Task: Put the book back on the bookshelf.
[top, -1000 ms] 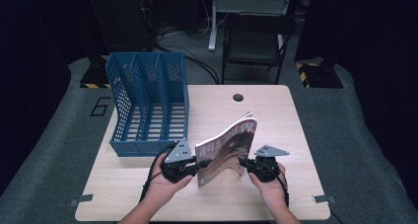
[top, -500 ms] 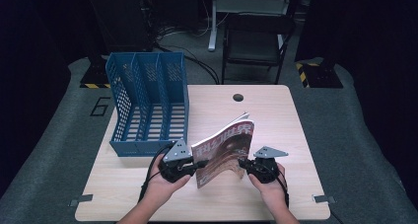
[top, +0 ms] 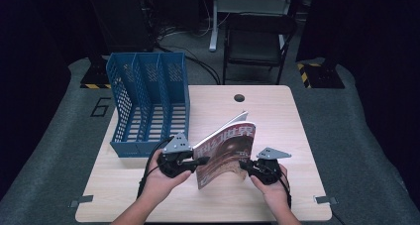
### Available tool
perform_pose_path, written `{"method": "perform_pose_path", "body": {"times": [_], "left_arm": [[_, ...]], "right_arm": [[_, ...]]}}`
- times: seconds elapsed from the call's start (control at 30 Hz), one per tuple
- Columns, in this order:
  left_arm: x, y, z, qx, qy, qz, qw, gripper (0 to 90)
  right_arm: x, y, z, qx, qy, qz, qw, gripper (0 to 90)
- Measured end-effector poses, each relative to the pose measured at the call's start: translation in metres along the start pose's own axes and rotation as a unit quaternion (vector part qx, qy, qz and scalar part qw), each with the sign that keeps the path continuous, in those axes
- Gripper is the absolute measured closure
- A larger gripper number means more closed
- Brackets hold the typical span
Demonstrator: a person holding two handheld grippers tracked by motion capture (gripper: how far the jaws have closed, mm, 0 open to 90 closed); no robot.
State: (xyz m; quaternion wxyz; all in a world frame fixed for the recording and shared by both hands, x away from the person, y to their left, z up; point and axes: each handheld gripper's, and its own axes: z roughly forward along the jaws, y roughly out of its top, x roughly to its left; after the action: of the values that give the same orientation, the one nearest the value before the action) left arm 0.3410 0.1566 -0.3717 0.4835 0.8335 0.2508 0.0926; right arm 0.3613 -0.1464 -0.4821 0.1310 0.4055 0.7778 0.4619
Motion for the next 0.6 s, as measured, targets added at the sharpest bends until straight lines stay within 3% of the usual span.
{"method": "perform_pose_path", "body": {"times": [0.23,0.53,0.6], "left_arm": [[0.0,0.022,-0.005,0.018,-0.01,0.004,0.9998,74.6],[-0.002,0.043,-0.01,0.03,0.007,0.004,0.9995,72.4],[-0.001,0.046,-0.011,0.038,0.001,0.007,0.9993,73.1]], "right_arm": [[-0.001,-0.001,0.0,0.001,0.006,0.006,1.0,74.9],[-0.001,-0.002,-0.001,0.002,0.008,0.011,0.9999,74.3],[-0.001,-0.003,-0.001,0.002,0.008,0.012,0.9999,74.3]]}}
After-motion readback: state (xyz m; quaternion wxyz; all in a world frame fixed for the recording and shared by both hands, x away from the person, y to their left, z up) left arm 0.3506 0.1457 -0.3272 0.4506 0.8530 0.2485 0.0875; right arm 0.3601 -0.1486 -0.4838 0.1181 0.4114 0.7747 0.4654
